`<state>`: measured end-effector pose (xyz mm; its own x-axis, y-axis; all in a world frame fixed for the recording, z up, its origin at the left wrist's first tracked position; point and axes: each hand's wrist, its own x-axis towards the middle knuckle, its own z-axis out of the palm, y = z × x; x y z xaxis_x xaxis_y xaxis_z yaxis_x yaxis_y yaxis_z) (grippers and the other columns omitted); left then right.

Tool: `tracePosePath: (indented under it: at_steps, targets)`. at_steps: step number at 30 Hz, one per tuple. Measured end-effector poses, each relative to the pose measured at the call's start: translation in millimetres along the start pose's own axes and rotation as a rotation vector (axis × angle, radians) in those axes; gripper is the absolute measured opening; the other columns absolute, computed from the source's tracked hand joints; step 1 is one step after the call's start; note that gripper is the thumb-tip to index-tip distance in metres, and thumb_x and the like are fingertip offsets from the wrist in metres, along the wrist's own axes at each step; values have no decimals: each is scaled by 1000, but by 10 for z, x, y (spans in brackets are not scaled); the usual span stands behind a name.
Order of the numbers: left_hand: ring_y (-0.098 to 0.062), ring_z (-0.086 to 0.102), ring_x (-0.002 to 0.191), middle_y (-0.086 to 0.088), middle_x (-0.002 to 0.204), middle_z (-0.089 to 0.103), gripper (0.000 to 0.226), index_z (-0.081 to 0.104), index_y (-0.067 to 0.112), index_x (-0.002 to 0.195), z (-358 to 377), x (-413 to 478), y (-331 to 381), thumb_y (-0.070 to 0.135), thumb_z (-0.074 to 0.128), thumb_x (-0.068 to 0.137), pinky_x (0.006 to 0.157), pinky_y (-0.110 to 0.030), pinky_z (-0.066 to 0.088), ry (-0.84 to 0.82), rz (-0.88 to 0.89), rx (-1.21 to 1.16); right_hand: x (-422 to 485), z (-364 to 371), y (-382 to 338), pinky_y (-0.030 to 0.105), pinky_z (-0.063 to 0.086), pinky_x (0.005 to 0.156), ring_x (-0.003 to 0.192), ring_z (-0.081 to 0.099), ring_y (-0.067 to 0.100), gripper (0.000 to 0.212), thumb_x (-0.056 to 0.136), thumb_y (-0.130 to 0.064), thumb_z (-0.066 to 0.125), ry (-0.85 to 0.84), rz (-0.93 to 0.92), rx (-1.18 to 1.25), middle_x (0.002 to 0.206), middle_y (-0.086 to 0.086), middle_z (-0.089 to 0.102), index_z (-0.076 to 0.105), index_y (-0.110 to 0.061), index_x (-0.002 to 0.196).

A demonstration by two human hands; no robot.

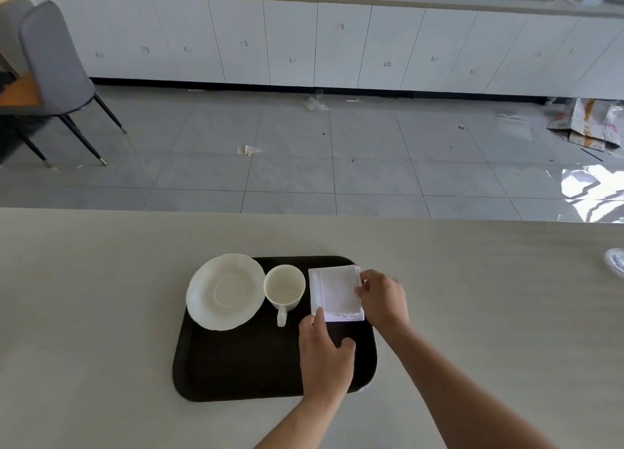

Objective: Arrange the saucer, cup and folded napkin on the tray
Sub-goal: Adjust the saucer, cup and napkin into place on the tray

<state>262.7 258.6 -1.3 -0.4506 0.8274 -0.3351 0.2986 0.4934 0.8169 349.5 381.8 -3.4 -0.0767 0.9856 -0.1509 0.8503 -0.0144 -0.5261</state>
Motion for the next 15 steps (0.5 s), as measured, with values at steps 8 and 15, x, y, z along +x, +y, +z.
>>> tracePosePath:
  at_steps: [8, 15]
  targets:
    - [-11, 42, 127, 5, 142, 37, 69, 35, 20, 145, -41, -73, -44, 15, 58, 80, 106, -36, 43, 7, -16, -99, 47, 37, -13, 34, 43, 60, 75, 60, 37, 8, 81, -6, 59, -71, -42, -30, 78, 13, 71, 66, -6, 85]
    - [-16, 43, 128, 1, 140, 37, 70, 32, 17, 147, -54, -12, -6, 12, 59, 82, 107, -39, 43, 16, -21, -105, 62, 3, -5, 30, 44, 70, 94, 66, 33, 46, 84, -8, 60, -124, -28, -22, 98, 9, 73, 59, -19, 129]
